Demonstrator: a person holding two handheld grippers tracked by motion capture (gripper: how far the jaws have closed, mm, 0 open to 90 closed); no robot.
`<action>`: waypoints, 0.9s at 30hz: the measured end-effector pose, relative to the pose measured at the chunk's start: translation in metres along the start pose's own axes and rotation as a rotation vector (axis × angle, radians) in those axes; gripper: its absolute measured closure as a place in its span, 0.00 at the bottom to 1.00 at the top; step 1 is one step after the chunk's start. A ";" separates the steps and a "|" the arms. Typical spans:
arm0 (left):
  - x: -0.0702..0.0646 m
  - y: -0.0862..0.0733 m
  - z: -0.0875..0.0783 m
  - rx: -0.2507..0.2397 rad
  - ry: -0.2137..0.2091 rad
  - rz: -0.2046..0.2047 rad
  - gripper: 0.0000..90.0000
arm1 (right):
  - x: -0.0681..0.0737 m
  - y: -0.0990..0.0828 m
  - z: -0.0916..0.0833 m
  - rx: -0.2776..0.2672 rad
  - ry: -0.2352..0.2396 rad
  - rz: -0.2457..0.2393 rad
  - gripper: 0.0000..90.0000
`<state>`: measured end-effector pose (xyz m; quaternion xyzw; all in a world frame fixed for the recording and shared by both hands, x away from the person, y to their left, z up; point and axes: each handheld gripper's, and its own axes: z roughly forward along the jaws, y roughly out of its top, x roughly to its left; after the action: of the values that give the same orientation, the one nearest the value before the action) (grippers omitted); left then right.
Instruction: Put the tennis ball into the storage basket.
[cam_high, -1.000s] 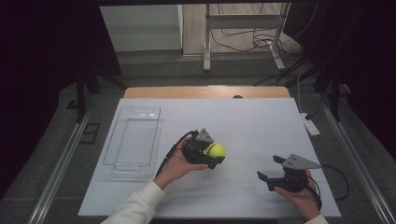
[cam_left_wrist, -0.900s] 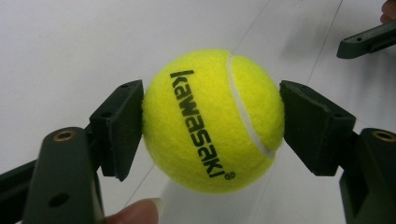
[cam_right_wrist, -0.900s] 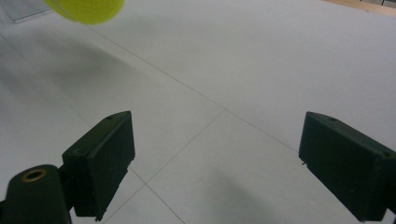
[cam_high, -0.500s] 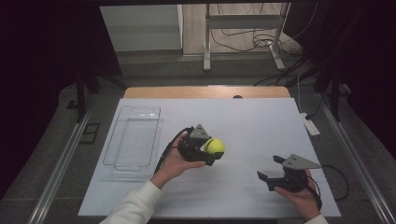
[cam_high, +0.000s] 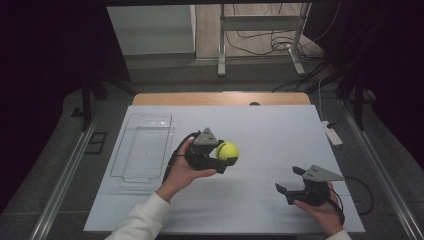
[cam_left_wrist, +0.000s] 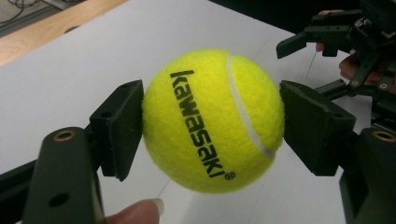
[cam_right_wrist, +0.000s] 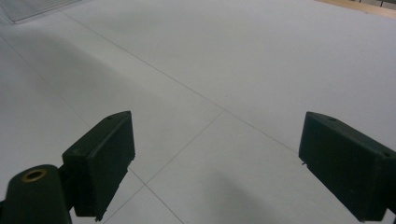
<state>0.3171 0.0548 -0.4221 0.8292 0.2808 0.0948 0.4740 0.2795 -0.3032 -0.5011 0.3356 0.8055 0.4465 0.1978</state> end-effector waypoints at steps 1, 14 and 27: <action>0.000 0.000 0.000 0.000 0.000 0.000 0.30 | 0.000 0.000 0.000 0.000 0.000 0.000 0.12; 0.007 0.004 -0.019 -0.058 0.023 -0.021 0.30 | 0.000 0.000 0.000 -0.001 -0.001 -0.002 0.12; 0.013 0.007 -0.037 -0.101 0.049 -0.032 0.30 | 0.000 0.000 0.000 0.000 -0.001 0.000 0.12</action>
<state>0.3150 0.0863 -0.3983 0.7970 0.3003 0.1215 0.5098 0.2795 -0.3032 -0.5011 0.3358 0.8055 0.4461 0.1985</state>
